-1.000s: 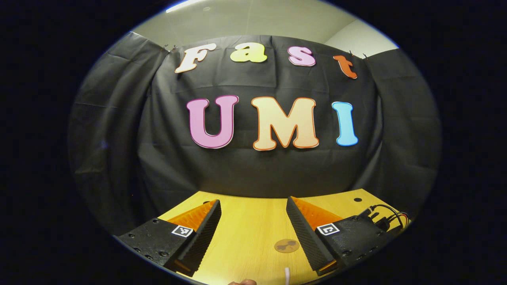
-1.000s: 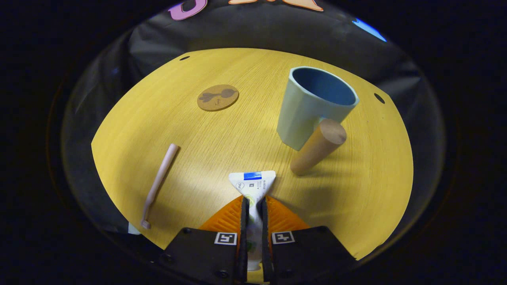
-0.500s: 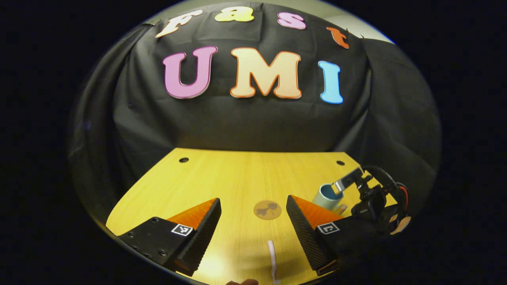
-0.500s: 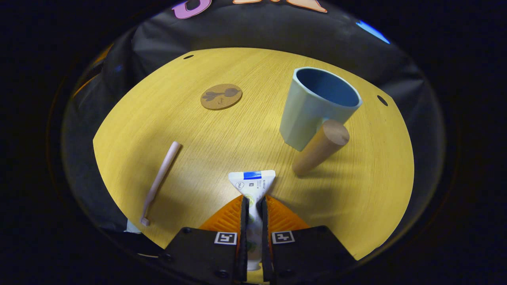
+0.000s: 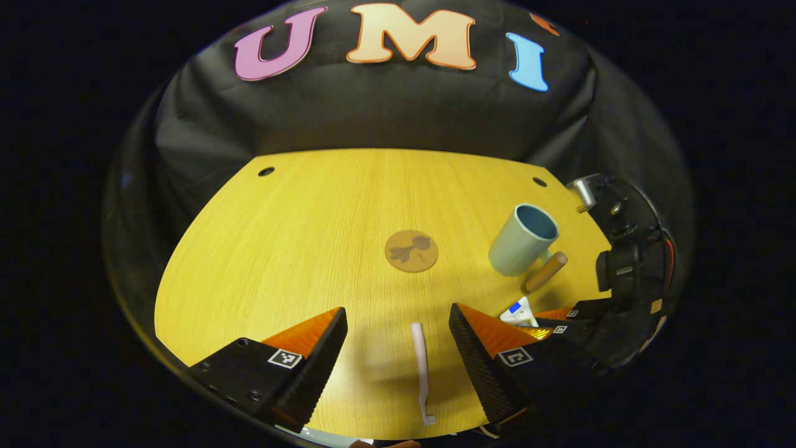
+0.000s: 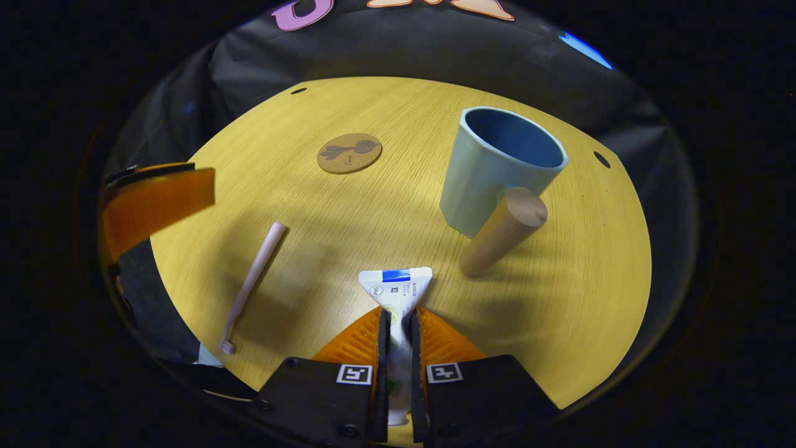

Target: Put the toothbrush and toothpaste on the desktop into the cup, then pick up the cup and place it on the coaster on the desktop.

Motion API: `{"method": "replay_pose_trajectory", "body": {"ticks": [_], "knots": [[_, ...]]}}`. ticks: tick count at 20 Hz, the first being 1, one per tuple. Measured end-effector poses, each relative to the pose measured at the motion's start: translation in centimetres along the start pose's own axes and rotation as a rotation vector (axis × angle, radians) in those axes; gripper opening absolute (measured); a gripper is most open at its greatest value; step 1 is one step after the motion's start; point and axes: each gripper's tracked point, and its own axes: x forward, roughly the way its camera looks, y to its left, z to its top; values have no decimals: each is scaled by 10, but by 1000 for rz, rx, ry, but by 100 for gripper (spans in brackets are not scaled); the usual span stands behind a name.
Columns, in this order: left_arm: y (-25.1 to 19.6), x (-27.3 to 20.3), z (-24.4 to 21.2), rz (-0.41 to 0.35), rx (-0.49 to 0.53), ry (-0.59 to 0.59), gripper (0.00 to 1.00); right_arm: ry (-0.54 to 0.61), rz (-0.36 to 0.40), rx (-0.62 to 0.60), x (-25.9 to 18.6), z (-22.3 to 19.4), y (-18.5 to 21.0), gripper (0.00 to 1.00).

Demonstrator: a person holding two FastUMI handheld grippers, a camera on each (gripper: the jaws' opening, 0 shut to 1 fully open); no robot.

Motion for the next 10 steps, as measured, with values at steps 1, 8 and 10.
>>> {"method": "replay_pose_trajectory", "body": {"ticks": [1, 8, 10], "knots": [[-1, 5, -6, -4, -1, 30, 97, 1, 2, 3, 0, -1, 0, 18], [-8, 31, -43, -6, 4, 234, 95, 2, 11, 2, -1, 0, 1, 17], [-11, 36, -51, -6, 2, 287, 95, 2, 16, 2, 0, 0, 0, 17]]}}
